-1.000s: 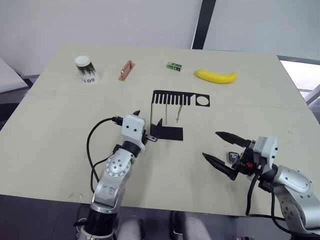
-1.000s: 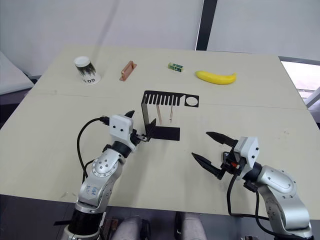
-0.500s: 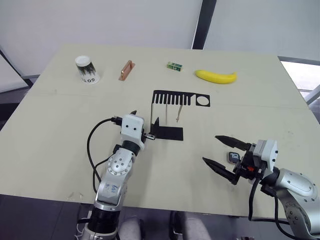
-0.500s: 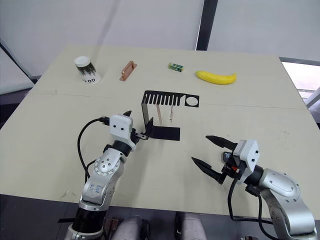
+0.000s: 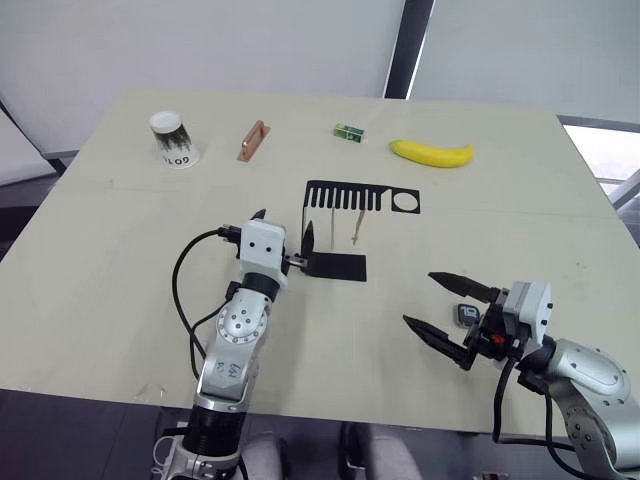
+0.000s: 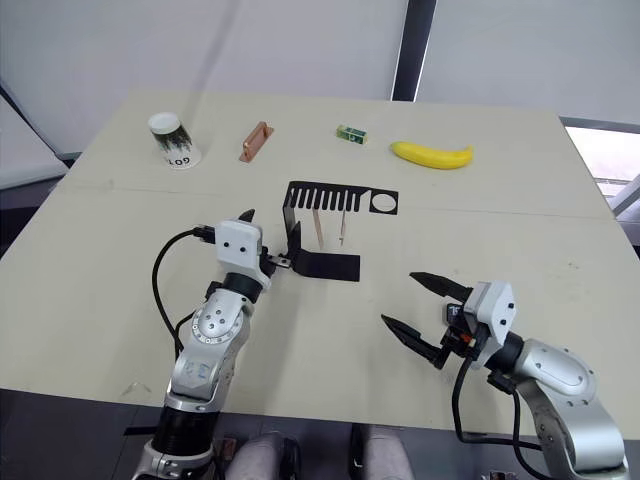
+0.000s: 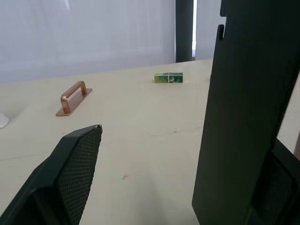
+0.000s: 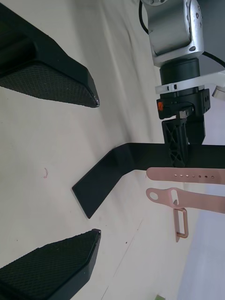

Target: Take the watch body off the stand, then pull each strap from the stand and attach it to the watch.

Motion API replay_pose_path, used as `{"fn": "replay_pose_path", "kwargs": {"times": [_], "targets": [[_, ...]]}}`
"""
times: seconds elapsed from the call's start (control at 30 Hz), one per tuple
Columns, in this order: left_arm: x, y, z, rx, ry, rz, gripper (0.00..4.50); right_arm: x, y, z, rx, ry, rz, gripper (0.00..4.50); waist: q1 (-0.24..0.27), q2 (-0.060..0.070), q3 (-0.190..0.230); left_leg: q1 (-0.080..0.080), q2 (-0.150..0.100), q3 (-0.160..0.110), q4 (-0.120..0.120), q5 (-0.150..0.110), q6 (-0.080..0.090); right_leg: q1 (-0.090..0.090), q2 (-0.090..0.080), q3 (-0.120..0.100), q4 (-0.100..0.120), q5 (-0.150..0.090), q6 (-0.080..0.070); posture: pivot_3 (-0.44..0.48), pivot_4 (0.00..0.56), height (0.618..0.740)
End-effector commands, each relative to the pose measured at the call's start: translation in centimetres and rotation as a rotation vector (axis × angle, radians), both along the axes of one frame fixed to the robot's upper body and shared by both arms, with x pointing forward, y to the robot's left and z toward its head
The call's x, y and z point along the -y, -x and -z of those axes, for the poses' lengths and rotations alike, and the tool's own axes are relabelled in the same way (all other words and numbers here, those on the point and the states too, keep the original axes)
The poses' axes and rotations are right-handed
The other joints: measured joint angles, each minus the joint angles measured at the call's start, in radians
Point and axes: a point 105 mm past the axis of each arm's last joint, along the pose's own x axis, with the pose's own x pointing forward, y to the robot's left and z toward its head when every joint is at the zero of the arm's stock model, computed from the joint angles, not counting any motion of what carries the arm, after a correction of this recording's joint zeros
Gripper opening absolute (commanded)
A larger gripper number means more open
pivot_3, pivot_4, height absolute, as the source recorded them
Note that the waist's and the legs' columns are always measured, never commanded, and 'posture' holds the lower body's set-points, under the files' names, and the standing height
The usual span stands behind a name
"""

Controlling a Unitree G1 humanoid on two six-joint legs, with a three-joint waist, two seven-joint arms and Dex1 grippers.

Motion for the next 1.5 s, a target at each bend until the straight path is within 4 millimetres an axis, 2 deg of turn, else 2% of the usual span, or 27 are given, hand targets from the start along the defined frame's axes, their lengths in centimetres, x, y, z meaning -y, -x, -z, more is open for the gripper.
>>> {"fn": "replay_pose_path", "kwargs": {"times": [0.03, 0.4, 0.5, 0.73, 0.77, 1.1, 1.33, 1.5], "targets": [[0.4, 0.1, -1.2, 0.049, 0.017, -0.002, 4.5, -0.2, 0.1, -0.7, 0.043, -0.002, 0.003, 4.4, 0.001, 0.0, 0.0, 0.0, 0.0, 0.0, 0.0, 0.0, 0.0, 0.0, 0.0, 0.0, 0.0, 0.0, 0.0, 0.0, 0.15, 0.74], [1.4, 0.2, -0.9, 0.043, 0.054, 0.039, 4.5, -0.2, 0.1, -0.5, 0.043, 0.003, 0.008, 4.4, 0.001, 0.0, 0.0, 0.0, 0.0, 0.0, 0.0, 0.0, 0.0, 0.0, 0.0, 0.0, 0.0, 0.0, 0.0, 0.0, 0.15, 0.74], [1.6, 0.3, -0.9, 0.043, 0.054, 0.05, 3.69, -0.6, 0.1, -0.6, 0.045, -0.006, 0.007, 4.5, 0.0, 0.0, 0.0, 0.0, 0.0, 0.0, 0.0, 0.0, 0.0, 0.0, 0.0, 0.0, 0.0, 0.0, 0.0, 0.0, 0.15, 0.74], [1.9, 0.4, -0.9, 0.047, 0.051, 0.07, 0.17, -1.0, 0.1, -0.3, 0.041, -0.02, 0.017, 4.5, 0.0, 0.0, 0.0, 0.0, 0.0, 0.0, 0.0, 0.0, 0.0, 0.0, 0.0, 0.0, 0.0, 0.0, 0.0, 0.0, 0.15, 0.74], [2.0, 0.4, -0.9, 0.046, 0.05, 0.073, 0.01, -1.2, 0.2, -0.2, 0.037, -0.022, 0.016, 4.5, 0.0, 0.0, 0.0, 0.0, 0.0, 0.0, 0.0, 0.0, 0.0, 0.0, 0.0, 0.0, 0.0, 0.0, 0.0, 0.0, 0.15, 0.74], [2.0, 0.3, -1.1, 0.054, 0.041, 0.076, 0.01, -3.1, 0.0, -0.6, 0.044, -0.123, 0.065, 4.5, -0.003, 0.0, 0.0, 0.0, 0.0, 0.0, 0.0, 0.0, 0.0, 0.0, 0.0, 0.0, 0.0, 0.0, 0.0, 0.0, 0.15, 0.74], [1.6, 0.2, -1.3, 0.067, 0.034, 0.038, 0.01, -6.5, -1.6, -1.7, 0.059, -0.204, 0.184, 4.5, -0.006, 0.0, 0.0, 0.0, 0.001, 0.0, 0.0, 0.0, 0.0, 0.0, 0.0, 0.0, 0.0, 0.0, 0.0, 0.0, 0.15, 0.74], [1.6, 0.1, -1.4, 0.075, 0.034, 0.021, 0.01, -8.3, -3.6, -2.9, 0.096, -0.265, 0.281, 4.5, -0.008, 0.0, 0.0, -0.001, 0.001, 0.0, 0.0, 0.0, -0.001, -0.001, 0.0, 0.0, 0.0, 0.0, 0.0, 0.0, 0.15, 0.74]]}}
